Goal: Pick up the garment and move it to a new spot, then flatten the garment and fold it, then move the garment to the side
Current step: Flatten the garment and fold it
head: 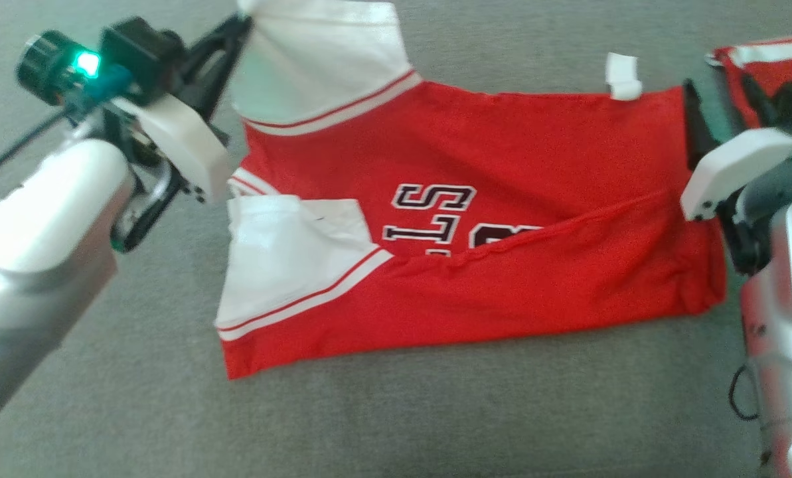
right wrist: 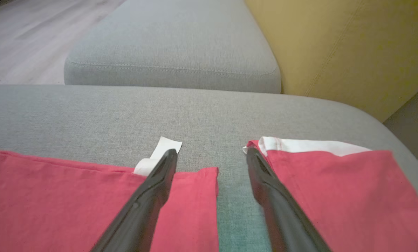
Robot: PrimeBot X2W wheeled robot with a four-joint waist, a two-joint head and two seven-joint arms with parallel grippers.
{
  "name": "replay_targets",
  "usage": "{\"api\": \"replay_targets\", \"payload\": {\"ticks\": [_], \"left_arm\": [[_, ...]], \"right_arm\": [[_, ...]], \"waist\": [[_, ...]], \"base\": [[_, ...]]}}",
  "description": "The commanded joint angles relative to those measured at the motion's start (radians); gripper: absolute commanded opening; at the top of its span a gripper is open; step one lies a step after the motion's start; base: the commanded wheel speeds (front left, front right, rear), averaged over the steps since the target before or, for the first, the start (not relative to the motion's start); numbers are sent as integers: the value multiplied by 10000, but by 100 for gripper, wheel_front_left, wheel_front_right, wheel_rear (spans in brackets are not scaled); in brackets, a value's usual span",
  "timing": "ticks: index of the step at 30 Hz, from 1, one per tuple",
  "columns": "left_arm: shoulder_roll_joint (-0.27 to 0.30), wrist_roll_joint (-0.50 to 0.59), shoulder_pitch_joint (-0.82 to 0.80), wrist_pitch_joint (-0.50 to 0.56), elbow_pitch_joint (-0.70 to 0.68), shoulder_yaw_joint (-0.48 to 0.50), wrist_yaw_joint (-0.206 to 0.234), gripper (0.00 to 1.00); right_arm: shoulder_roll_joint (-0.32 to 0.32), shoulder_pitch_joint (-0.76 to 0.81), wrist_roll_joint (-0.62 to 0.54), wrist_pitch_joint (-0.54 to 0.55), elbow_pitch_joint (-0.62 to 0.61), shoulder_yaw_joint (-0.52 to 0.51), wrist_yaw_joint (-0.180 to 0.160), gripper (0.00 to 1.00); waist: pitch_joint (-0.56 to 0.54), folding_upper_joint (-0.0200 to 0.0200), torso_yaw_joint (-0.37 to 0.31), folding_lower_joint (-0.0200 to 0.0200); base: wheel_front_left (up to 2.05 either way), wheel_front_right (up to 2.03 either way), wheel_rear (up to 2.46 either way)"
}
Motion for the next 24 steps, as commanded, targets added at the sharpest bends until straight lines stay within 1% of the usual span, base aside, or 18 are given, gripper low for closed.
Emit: {"api": "replay_targets", "payload": {"ticks": [1, 4, 8, 14, 16, 17, 18, 19, 21, 24], "left_arm": [[353, 152, -359, -33, -430, 330, 102, 0], [363, 227, -305, 81, -923, 218, 193, 0], [426, 278, -352, 187, -1363, 192, 308, 0], [496, 322, -540, 303, -1720, 206, 369, 0], [505, 319, -565, 311, -1735, 214, 374, 0], [517, 306, -579, 319, -1724, 226, 383, 0], [531, 296, -587, 329, -1687, 231, 390, 0], [547, 290, -598, 344, -1630, 232, 392, 0], [568, 289, -621, 363, -1505, 238, 422, 0], [597, 226, -641, 345, -1226, 309, 490, 0]], "right_arm": [[-138, -455, -53, 191, 145, 68, -9, 100], [-354, -907, -175, 507, 1088, -55, -9, 100], [-508, -1410, -381, 621, 2076, -109, -9, 100], [-709, -2015, -808, 605, 3218, -223, -9, 100], [-725, -2099, -866, 640, 3402, -168, -9, 100], [-729, -2184, -885, 686, 3587, -114, -9, 95], [-730, -2270, -897, 736, 3763, -24, -9, 18], [-729, -2356, -893, 750, 3912, 87, -9, 0], [-720, -2582, -768, 581, 4085, 272, -9, 0], [-663, -2999, -388, 30, 4113, 423, -9, 0]], "waist": [[91, 0, 344, 1], [217, 0, 523, 1], [383, 0, 650, 1], [662, 0, 796, 1], [694, 0, 809, 1], [716, 0, 815, 1], [735, 0, 816, 1], [749, 0, 813, 1], [746, 0, 801, 1], [696, 0, 747, 1]], "base": [[0, 0, 0], [0, 0, 0], [0, 0, 0], [0, 0, 0], [0, 0, 0], [0, 0, 0], [0, 0, 0], [0, 0, 0], [0, 0, 0], [0, 0, 0]]}}
